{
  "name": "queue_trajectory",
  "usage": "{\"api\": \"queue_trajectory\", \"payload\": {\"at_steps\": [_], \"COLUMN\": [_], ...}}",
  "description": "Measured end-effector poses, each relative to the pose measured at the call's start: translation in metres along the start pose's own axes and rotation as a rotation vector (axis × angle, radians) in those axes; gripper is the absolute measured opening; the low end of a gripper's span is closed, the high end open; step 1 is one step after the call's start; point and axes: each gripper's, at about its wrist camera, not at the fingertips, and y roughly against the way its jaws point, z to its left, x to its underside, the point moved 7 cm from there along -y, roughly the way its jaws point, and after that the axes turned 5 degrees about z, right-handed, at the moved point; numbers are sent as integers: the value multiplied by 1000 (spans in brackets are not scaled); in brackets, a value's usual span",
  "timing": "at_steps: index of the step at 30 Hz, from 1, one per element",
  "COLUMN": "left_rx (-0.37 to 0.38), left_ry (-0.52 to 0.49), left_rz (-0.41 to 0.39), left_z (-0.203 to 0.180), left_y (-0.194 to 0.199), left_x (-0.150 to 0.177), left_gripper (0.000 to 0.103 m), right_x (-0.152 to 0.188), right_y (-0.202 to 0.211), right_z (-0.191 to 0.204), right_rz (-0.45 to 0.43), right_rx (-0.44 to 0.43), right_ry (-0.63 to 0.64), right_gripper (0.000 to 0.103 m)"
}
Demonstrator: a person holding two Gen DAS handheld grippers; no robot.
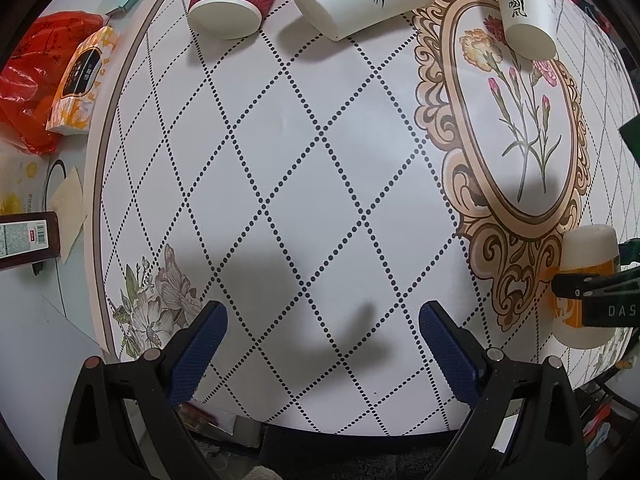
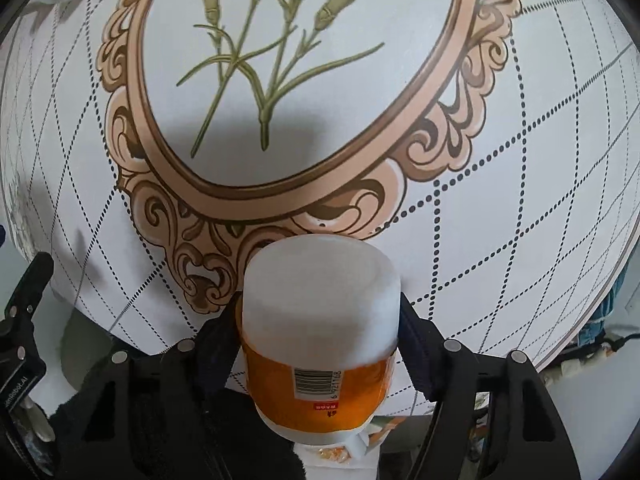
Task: Flip cup upside down
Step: 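Lower the inverted cup onto the oval panel and open the right gripper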
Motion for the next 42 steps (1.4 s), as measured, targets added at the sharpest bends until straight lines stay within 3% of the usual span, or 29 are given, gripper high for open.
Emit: {"api": "queue_trajectory", "payload": {"at_steps": [3,6,9,14,17,19,23,25,31,34,35,42], "left_rx": [12,26,34,21,9,1,-16,-16,-3,-9,-12,-8], "left_ry": [5,19,40,48,47,44,27,20,15,11,6,-60], "left_rz": [9,18,25,38,41,43,43,40,20,-14,-29,-140], "left_z": [-2,0,4,12,14,18,16,11,6,-2,-3,-14], "left_y": [0,-1,-2,-4,-4,-7,-6,-5,1,12,18,80], "left_x": [-1,-7,-13,-26,-32,-37,-41,-42,-46,-48,-49,-44], "left_gripper": [98,98,98,98,98,98,98,98,98,98,98,98], "right_x": [5,9,9,3,-5,-3,-4,-14,4,8,9,64], "right_y": [8,25,49,95,112,126,113,108,81,74,72,91], "right_z": [2,-6,-17,-30,-38,-31,0,28,57,58,57,42], "right_rz": [-46,-146,-301,-661,-858,-979,-1074,-1085,-1020,-954,-933,-843], "right_rx": [4,-9,-50,-122,-130,-90,-39,-32,-52,-64,-73,-53], "right_ry": [2,-8,-47,-110,-127,-125,-136,-137,-136,-147,-161,-304], "right_gripper": [72,72,72,72,72,72,72,72,73,82,90,95]}}
